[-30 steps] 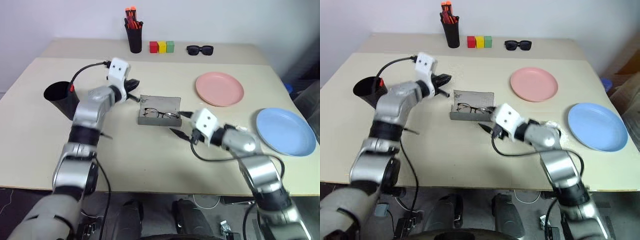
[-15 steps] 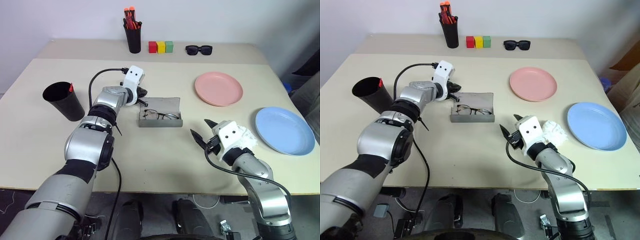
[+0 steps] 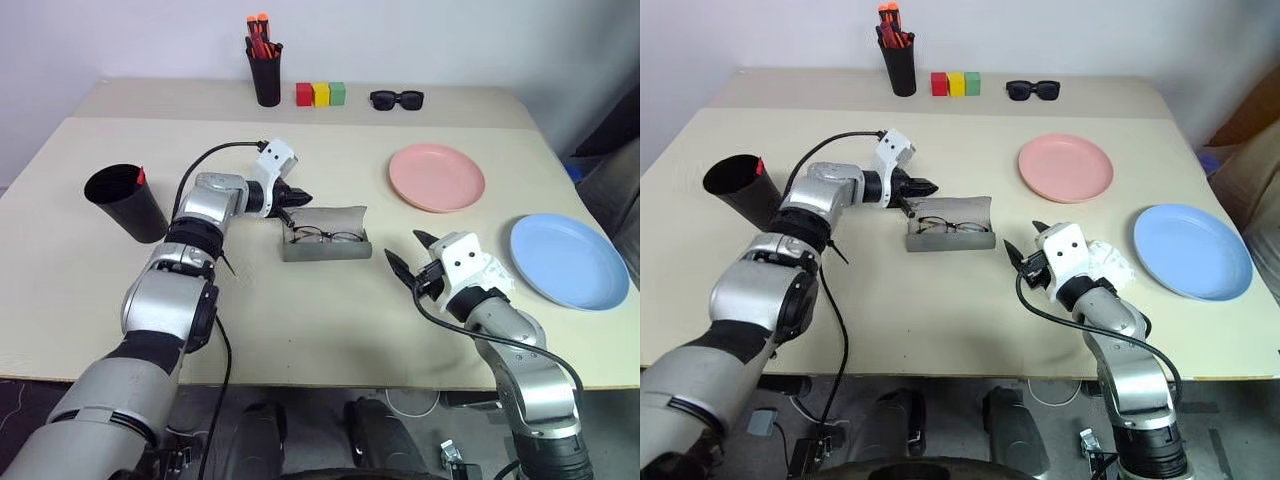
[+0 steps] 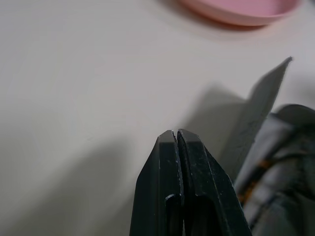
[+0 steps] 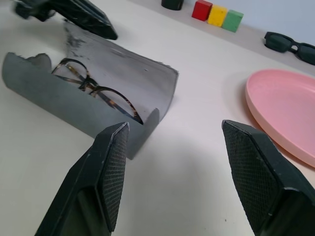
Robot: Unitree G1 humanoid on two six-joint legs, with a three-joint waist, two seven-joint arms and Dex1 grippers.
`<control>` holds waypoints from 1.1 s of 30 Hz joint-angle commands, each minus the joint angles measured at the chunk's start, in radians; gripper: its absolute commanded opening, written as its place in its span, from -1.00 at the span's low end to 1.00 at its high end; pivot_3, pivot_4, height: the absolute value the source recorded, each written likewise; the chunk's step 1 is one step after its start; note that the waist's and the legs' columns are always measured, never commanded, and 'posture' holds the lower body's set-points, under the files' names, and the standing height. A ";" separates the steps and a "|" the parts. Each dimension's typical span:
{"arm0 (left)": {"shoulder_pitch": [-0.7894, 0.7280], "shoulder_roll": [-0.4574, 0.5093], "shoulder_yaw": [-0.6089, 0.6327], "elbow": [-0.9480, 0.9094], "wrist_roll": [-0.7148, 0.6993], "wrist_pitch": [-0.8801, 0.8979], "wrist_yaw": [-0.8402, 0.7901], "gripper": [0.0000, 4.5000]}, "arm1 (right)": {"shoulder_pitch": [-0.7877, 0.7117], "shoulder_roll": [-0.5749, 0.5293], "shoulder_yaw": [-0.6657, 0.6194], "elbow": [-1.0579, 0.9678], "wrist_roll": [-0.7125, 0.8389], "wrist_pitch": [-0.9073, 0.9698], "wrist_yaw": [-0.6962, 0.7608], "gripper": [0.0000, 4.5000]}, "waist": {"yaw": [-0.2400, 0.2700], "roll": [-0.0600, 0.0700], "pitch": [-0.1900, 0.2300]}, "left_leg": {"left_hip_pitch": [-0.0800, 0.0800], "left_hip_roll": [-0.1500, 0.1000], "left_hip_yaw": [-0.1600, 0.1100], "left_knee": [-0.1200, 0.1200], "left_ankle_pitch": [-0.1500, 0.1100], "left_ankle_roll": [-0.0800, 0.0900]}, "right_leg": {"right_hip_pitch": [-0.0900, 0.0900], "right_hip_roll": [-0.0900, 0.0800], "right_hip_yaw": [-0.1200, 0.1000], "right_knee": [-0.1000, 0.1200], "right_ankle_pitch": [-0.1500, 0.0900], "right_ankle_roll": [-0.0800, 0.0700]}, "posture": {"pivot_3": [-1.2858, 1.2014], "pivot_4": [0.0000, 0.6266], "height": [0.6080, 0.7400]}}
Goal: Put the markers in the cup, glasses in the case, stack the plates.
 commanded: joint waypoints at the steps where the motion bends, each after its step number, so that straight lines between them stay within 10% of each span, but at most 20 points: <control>1: 0.101 0.031 -0.043 -0.228 -0.025 0.037 -0.108 -0.98 | -0.027 -0.008 -0.020 0.001 0.015 -0.026 0.000 0.35 | 0.000 0.000 0.000 | 0.000 0.000 0.000 0.000 0.000 0.000 | 0.000 0.000 0.000 0.000 0.000 0.000 | 0.03 -0.52 0.78; 13: 0.362 0.100 -0.063 -0.658 -0.096 0.010 -0.136 -0.98 | -0.241 -0.096 0.009 0.212 -0.078 0.017 -0.023 0.35 | 0.003 0.001 0.000 | 0.001 0.000 0.000 0.002 0.000 0.000 | 0.001 -0.001 0.000 0.001 0.000 0.000 | 0.03 -0.52 0.78; 27: 0.698 0.163 0.109 -1.223 -0.319 0.177 0.057 -0.98 | -0.761 -0.186 0.288 1.215 -0.442 -0.447 -0.088 0.35 | -0.028 0.002 0.000 | 0.002 0.001 0.001 0.001 0.000 0.000 | 0.001 -0.001 0.001 0.001 0.000 0.000 | 0.03 -0.52 0.78; 33: 0.804 0.190 0.148 -1.344 -0.360 0.244 0.147 -1.00 | -0.830 -0.172 0.305 1.369 -0.480 -0.557 -0.115 -0.72 | -0.028 0.002 0.000 | 0.002 0.001 0.001 0.001 0.000 0.000 | 0.001 -0.001 0.001 0.002 0.000 0.000 | 0.03 -0.52 0.78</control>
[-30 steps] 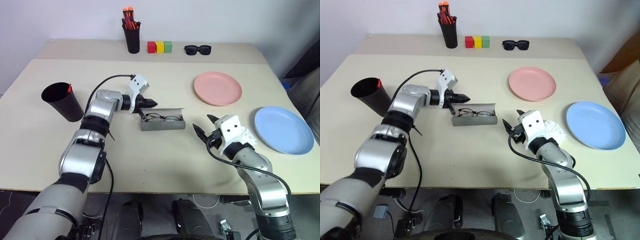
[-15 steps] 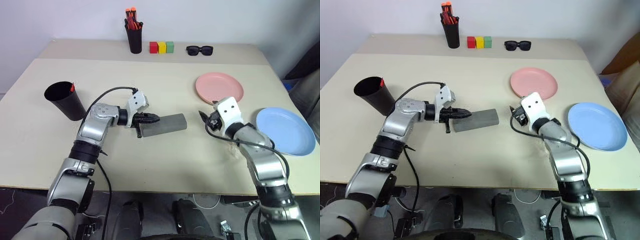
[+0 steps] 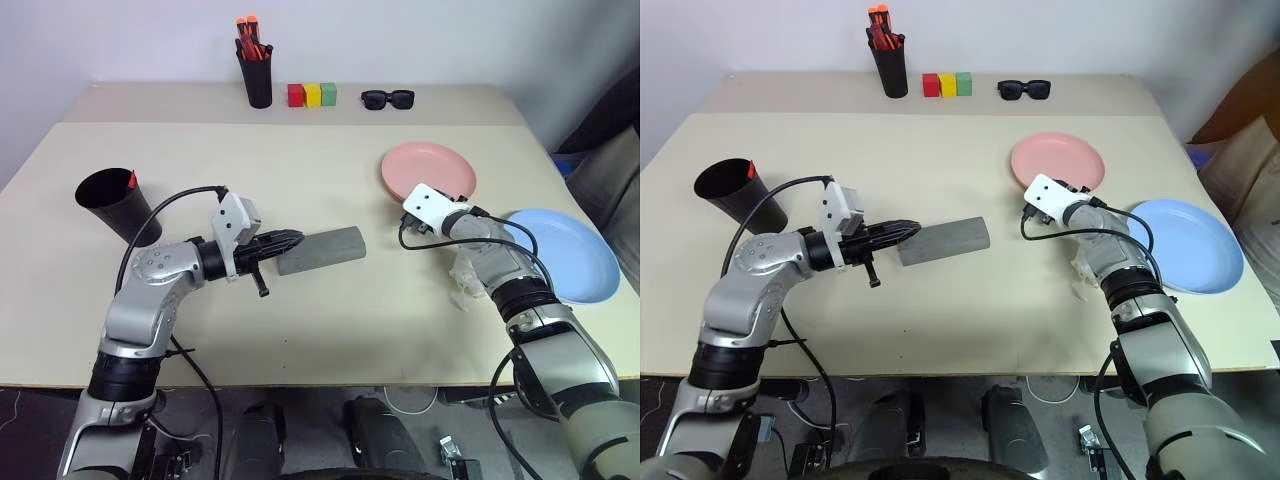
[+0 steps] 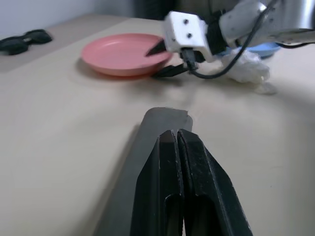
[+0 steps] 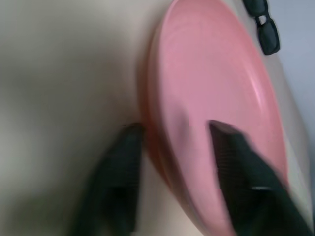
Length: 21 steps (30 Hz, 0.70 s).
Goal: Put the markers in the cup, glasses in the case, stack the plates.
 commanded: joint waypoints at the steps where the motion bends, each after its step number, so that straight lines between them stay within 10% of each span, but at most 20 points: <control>1: 0.043 0.014 0.044 -0.094 -0.049 0.030 0.049 -1.00 | -0.045 -0.002 0.008 0.045 -0.032 -0.069 -0.027 -0.91 | -0.001 0.000 0.000 | 0.000 0.000 0.000 0.000 0.000 0.000 | 0.000 0.000 0.000 0.000 0.000 0.000 | 0.03 -0.52 0.78; 10: 0.047 0.025 0.004 -0.098 -0.061 0.026 0.087 -1.00 | -0.007 -0.091 -0.019 -0.099 -0.078 -0.132 -0.055 -0.99 | 0.001 0.002 0.001 | 0.000 0.000 0.000 0.000 0.000 0.000 | 0.000 0.000 0.000 0.000 0.000 0.000 | 0.03 -0.52 0.78; 21: -0.056 0.017 -0.121 0.021 -0.050 -0.041 0.000 -1.00 | 0.689 -0.485 -0.551 -0.886 0.284 0.192 0.368 -0.99 | 0.023 0.003 0.001 | 0.003 0.000 0.000 0.000 0.000 0.000 | 0.003 0.000 0.000 -0.002 0.000 0.000 | 0.03 -0.52 0.78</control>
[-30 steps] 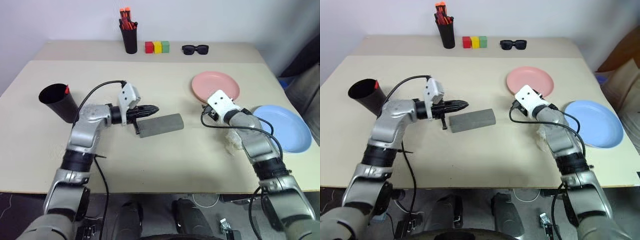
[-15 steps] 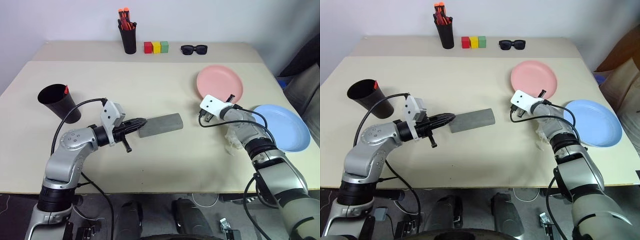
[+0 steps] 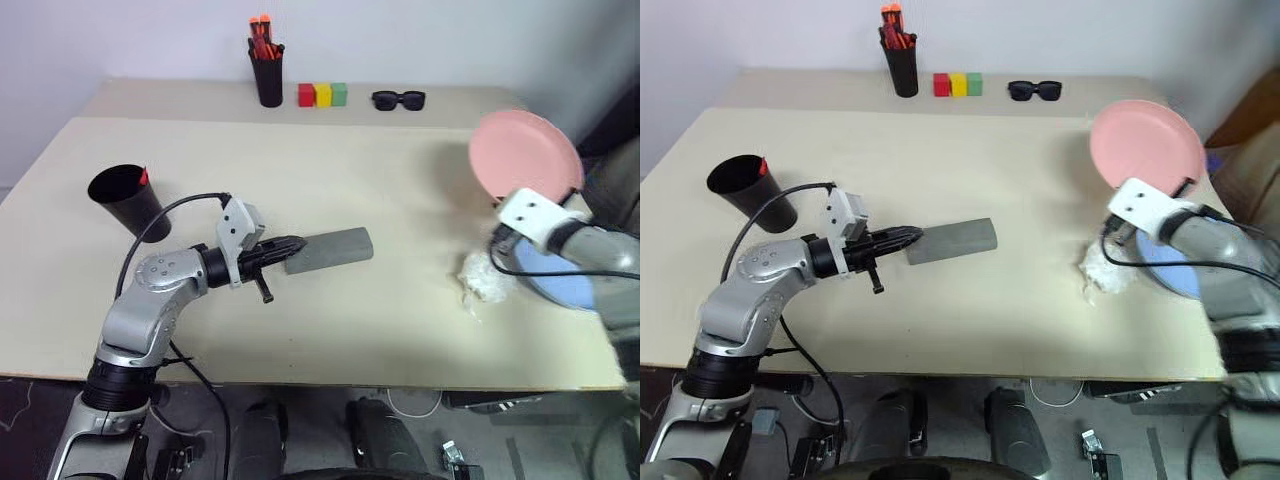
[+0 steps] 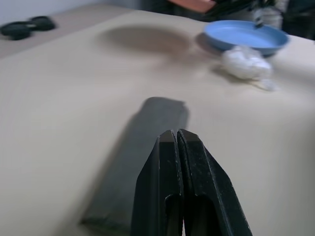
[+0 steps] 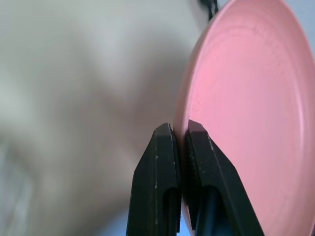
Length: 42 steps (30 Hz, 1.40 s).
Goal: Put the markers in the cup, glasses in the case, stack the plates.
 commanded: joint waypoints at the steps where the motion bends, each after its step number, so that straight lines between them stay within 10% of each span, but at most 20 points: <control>1: -0.043 -0.007 -0.040 0.026 0.010 -0.052 -0.037 -1.00 | 0.168 -0.048 -0.161 -0.138 0.044 0.070 0.060 -0.99 | 0.000 0.000 0.000 | 0.001 0.000 0.000 0.000 0.000 0.000 | 0.001 0.000 0.000 0.000 0.000 0.000 | 0.03 -0.52 0.78; 9: -0.078 -0.025 -0.099 0.068 0.022 -0.097 -0.071 -1.00 | 0.383 -0.059 -0.207 -0.175 0.006 0.127 0.073 -0.99 | 0.001 0.001 0.000 | 0.005 0.000 0.000 0.000 0.000 0.000 | 0.005 0.000 0.001 0.000 0.000 0.000 | 0.03 -0.52 0.78; 15: -0.055 -0.017 -0.101 0.038 0.014 -0.087 -0.065 -1.00 | 0.353 -0.048 -0.230 -0.248 0.072 0.156 0.112 0.32 | 0.002 0.001 0.000 | 0.005 0.000 0.000 0.000 0.000 0.000 | 0.005 0.000 0.001 0.000 0.000 0.000 | 0.03 -0.52 0.78; 25: -0.036 -0.015 -0.099 0.021 0.012 -0.077 -0.051 -1.00 | 0.312 0.035 -0.237 -0.476 0.337 0.419 0.193 0.32 | 0.009 0.000 0.000 | 0.005 0.000 -0.001 0.000 0.000 0.000 | 0.007 0.000 0.000 -0.002 -0.001 -0.001 | 0.03 -0.52 0.78; 36: -0.022 -0.011 -0.092 -0.011 0.006 -0.059 -0.021 -1.00 | 0.286 0.134 0.015 -0.376 0.144 0.373 0.015 0.32 | 0.009 0.000 0.000 | 0.005 -0.001 -0.001 0.000 0.000 0.000 | 0.007 0.000 0.000 -0.002 -0.002 -0.003 | 0.03 -0.52 0.78; 42: -0.012 -0.006 -0.088 -0.024 0.002 -0.048 -0.012 -1.00 | 0.284 0.123 0.003 -0.325 0.110 0.318 -0.003 -0.71 | 0.008 0.000 0.000 | 0.006 -0.001 -0.001 0.000 0.000 0.000 | 0.007 0.000 0.000 -0.001 -0.002 -0.003 | 0.03 -0.52 0.78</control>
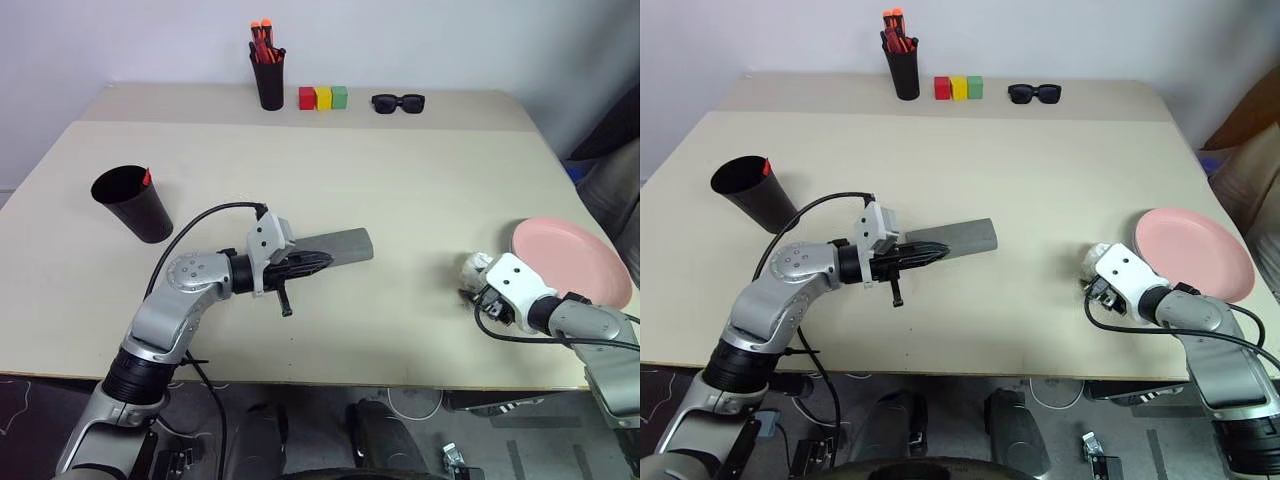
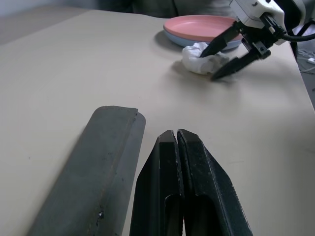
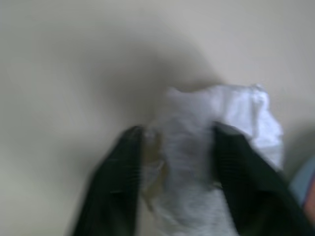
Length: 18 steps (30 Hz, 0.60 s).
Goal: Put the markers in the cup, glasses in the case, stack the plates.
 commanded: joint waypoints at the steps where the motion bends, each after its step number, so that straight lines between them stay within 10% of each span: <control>1: 0.000 0.005 0.019 -0.039 -0.015 0.000 0.005 -1.00 | -0.009 -0.017 -0.028 0.016 -0.023 -0.042 -0.011 -0.97 | 0.000 0.000 0.000 | 0.000 0.000 0.000 0.000 0.000 0.000 | 0.000 0.000 0.000 0.000 0.000 0.000 | 0.03 -0.52 0.78; 18: -0.005 0.005 0.037 -0.017 -0.020 -0.012 0.011 -1.00 | -0.128 -0.147 -0.232 0.266 -0.053 -0.023 -0.076 -0.86 | 0.001 0.000 0.000 | 0.000 0.000 0.000 0.000 0.000 0.000 | 0.001 0.000 0.000 -0.001 0.000 0.000 | 0.03 -0.52 0.78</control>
